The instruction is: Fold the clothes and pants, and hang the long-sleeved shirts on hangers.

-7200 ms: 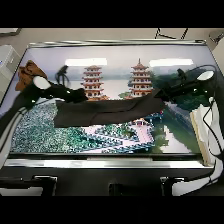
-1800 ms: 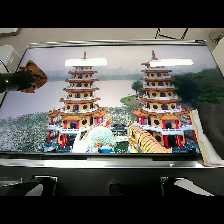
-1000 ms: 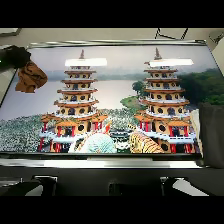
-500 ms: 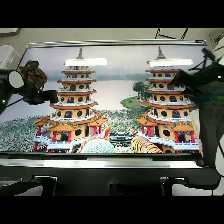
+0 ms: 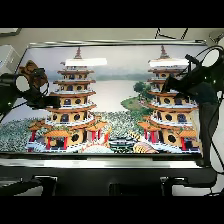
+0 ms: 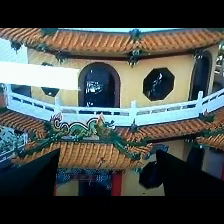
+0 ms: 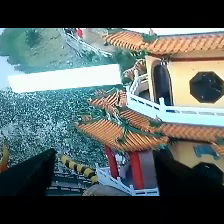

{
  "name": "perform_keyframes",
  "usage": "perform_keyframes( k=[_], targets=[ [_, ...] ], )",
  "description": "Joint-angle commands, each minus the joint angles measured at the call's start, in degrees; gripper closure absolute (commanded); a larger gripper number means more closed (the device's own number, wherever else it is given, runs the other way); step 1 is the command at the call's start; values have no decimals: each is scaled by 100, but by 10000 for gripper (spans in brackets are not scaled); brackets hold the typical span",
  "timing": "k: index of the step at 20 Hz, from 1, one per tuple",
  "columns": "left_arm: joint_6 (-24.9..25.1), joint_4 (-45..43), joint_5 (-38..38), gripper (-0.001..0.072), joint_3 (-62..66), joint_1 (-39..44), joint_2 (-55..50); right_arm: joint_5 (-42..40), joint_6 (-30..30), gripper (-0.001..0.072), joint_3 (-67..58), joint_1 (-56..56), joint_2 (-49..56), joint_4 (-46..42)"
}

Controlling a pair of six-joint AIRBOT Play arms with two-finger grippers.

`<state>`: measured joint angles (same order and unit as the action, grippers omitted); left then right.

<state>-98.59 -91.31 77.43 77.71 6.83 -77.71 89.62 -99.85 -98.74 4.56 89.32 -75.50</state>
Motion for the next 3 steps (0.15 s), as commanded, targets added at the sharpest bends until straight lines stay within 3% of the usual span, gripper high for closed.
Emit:
perform_keyframes(
  k=[1,3],
  targets=[
    [0,0,9,-7,-9,2,-2,28,-2,12,-4,-17,9,-17],
    [0,0,9,-7,-9,2,-2,28,-2,12,-4,-17,9,-17]
  ],
)
